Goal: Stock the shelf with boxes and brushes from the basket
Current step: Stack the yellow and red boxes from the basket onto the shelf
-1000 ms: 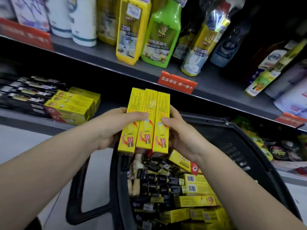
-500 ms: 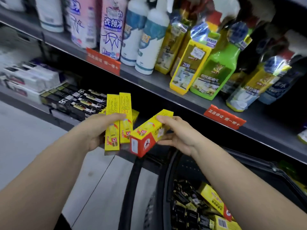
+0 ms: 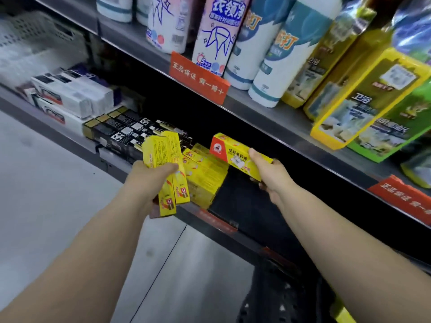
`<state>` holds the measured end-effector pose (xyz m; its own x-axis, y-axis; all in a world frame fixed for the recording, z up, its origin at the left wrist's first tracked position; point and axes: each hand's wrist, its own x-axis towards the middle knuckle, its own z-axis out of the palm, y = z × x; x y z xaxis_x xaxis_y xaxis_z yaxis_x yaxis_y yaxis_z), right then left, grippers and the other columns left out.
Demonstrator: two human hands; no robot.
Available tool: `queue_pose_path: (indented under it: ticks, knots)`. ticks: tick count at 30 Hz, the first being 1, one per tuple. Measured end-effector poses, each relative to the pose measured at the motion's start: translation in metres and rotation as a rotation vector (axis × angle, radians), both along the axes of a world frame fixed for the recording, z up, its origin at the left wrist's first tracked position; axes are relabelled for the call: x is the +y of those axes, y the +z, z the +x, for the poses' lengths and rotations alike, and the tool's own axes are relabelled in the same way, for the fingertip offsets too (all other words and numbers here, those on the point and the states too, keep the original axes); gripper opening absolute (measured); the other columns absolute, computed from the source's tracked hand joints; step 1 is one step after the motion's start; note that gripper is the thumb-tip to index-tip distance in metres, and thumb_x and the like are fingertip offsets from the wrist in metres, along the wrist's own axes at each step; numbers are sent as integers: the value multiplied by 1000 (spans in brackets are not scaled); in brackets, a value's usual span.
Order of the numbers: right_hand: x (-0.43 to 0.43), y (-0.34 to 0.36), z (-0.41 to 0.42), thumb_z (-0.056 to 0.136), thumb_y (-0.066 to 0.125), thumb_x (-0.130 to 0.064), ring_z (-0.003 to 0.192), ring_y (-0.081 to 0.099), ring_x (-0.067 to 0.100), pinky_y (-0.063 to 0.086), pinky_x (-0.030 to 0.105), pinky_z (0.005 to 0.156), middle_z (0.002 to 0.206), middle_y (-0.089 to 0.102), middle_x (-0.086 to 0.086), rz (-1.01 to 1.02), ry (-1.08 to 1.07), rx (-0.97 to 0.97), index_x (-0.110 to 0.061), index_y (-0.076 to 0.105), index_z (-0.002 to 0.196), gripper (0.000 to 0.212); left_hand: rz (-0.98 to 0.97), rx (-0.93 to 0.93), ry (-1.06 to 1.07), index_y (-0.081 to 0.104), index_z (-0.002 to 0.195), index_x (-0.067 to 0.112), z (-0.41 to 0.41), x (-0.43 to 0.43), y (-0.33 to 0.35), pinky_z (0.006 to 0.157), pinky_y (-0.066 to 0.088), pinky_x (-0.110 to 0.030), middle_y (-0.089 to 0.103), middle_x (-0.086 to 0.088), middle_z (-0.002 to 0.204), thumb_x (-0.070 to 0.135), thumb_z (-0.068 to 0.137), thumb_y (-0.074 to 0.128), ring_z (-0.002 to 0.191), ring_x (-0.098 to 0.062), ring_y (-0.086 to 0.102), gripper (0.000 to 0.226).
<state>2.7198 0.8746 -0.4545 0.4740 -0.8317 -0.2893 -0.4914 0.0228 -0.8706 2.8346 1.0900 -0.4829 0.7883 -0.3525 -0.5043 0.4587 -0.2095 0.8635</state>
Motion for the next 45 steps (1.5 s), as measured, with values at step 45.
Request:
queue_pose_path:
  ticks: [45]
  knots:
    - [-33, -9, 55, 76, 66, -23, 78, 63, 8, 54, 18, 65, 87, 68, -7, 357, 694, 68, -26, 61, 97, 22, -243, 326, -147, 65, 108, 11, 2, -30, -25, 58, 54, -32, 73, -10, 99, 37, 74, 75, 77, -24, 69, 44]
